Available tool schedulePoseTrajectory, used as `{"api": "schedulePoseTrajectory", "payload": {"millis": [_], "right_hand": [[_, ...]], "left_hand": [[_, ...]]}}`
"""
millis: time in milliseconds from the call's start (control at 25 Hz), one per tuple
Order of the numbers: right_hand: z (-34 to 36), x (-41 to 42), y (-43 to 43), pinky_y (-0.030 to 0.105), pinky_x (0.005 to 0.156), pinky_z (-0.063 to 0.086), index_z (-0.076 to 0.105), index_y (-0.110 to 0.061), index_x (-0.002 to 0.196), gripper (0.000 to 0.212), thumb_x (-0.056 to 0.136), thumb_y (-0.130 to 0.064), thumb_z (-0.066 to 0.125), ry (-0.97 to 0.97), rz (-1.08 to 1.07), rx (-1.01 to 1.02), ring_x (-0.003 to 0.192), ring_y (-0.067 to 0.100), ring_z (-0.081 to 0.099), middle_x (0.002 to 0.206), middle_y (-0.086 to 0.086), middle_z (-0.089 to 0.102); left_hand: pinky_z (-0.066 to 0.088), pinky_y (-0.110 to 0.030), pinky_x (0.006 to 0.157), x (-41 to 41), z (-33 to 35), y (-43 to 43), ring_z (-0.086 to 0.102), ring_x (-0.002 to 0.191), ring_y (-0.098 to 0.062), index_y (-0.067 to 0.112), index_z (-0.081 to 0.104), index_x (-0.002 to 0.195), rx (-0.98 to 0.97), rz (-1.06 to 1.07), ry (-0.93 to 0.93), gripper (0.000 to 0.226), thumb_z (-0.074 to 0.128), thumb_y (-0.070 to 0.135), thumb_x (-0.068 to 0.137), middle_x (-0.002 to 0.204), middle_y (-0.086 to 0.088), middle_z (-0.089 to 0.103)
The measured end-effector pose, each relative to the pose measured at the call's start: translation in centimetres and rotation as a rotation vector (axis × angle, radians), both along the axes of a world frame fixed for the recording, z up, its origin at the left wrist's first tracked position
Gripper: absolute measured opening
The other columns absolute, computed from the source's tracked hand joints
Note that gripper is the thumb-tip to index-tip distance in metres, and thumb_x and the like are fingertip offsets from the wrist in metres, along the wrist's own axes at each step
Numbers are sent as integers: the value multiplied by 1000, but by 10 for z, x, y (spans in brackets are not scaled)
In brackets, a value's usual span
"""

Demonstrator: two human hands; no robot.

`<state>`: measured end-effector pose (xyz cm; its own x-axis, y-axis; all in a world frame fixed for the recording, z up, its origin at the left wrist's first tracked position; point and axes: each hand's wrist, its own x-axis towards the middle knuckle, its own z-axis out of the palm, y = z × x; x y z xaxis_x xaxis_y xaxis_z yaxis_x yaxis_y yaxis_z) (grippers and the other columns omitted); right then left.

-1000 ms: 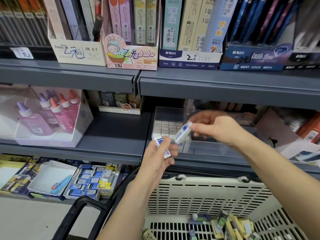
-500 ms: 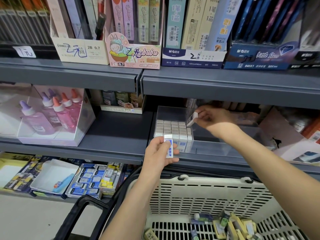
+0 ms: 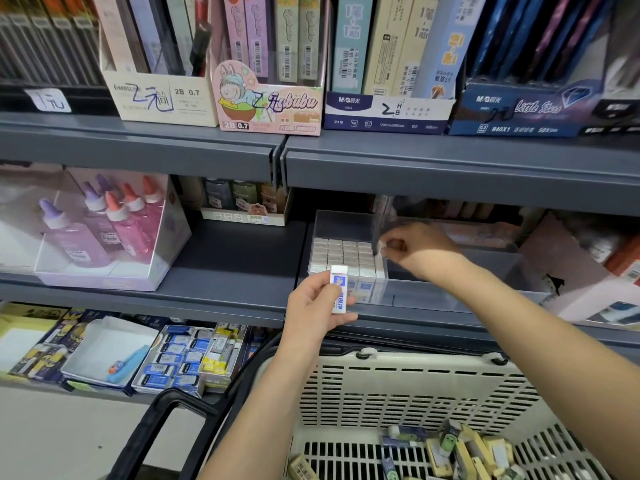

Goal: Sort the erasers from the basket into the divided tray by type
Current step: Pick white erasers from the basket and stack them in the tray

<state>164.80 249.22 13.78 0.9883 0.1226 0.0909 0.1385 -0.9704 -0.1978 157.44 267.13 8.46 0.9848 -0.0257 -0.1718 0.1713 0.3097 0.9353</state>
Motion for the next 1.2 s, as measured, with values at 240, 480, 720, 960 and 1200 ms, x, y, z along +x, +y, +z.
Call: {"api": "schedulePoseTrajectory", "payload": {"millis": [240,480,720,960,1200], "right_hand": [[-10,-8,7,30,78,43,65,-26,109,29,95,-36,41,-41,34,-47,101,28,58,113,1,63],[11,-30,43,27,65,48,65,-29,83,14,89,-36,55,157,239,439,56,0,56,67,-6,65],[26,13,43,24,73,44,59,-32,85,17,94,-39,46,112,0,577,75,9,62,82,-4,70],[0,52,60,31,86,46,63,-17,100,21,93,-32,51,44,118,438,95,25,62,95,2,65],[-22,66,73,26,76,36,65,-11,98,27,96,-28,44,158,200,237,90,16,56,104,4,65]], "left_hand": [[55,-22,62,0,0,1,71,82,-13,19,64,96,4,30,-41,13,59,9,90,91,-5,71],[54,-20,60,-1,1,1,70,79,-12,20,67,93,-29,36,-86,13,61,9,89,85,0,73],[48,-12,75,3,-3,17,60,91,-4,29,58,98,264,414,-227,18,57,12,90,101,9,63],[38,-5,80,8,-13,14,54,101,1,16,47,130,448,167,-100,41,56,14,91,112,12,56],[37,-4,72,11,-14,16,56,97,4,23,55,123,490,169,-98,34,55,19,89,105,7,64]]}}
